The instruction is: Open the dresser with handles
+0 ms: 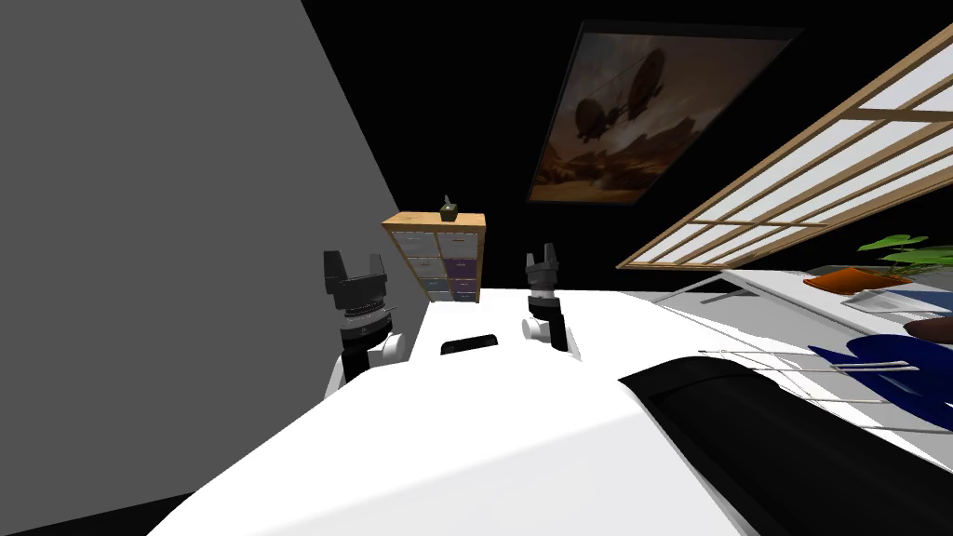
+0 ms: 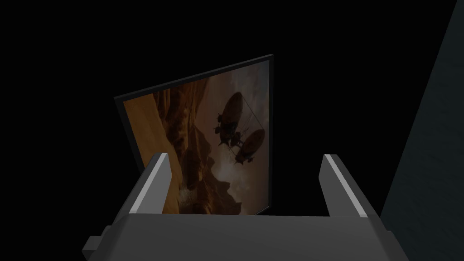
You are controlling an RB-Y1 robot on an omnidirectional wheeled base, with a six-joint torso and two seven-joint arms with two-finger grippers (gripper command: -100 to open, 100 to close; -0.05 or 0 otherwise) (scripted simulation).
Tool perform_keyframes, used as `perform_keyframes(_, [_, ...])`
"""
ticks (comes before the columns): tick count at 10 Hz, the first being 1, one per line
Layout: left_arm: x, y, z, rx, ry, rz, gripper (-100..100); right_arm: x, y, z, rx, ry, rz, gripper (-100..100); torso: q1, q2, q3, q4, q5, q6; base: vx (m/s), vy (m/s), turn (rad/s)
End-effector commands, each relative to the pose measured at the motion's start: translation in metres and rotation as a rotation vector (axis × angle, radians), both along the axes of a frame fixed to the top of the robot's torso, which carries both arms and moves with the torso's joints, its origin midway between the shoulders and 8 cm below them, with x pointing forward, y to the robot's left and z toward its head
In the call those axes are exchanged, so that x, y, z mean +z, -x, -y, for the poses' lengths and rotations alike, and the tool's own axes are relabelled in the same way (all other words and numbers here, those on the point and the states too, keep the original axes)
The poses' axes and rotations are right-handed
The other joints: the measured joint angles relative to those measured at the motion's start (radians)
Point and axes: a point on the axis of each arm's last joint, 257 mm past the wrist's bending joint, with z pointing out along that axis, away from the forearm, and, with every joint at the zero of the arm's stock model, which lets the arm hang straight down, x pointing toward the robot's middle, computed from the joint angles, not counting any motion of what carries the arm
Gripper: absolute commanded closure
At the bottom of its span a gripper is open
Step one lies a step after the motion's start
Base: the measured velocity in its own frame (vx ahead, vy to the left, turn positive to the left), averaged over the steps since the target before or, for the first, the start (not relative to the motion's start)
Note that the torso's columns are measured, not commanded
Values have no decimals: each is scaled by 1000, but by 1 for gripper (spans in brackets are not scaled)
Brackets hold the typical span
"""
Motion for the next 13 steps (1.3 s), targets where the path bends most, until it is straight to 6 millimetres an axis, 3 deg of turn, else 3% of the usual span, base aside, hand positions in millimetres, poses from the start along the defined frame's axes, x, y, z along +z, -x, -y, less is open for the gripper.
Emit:
perform_keyframes(1, [0,0,0,0,0,0,0,0,0,0,0,0,0,0,0,40,-82,41,0,0,0,0,0])
perform_keyframes(9, [0,0,0,0,0,0,0,0,0,0,0,0,0,0,0,618,-1234,617,0,0,0,0,0])
perform_keyframes(10, [-4,-3,3,-11,-24,-12,-100,0,0,0,0,0,0,0,0,691,-1382,691,0,0,17,-10,-6])
perform_keyframes(13, [-27,-16,7,-33,-78,-68,-100,0,0,0,0,0,0,0,-1,735,-1476,736,0,0,49,-34,-13])
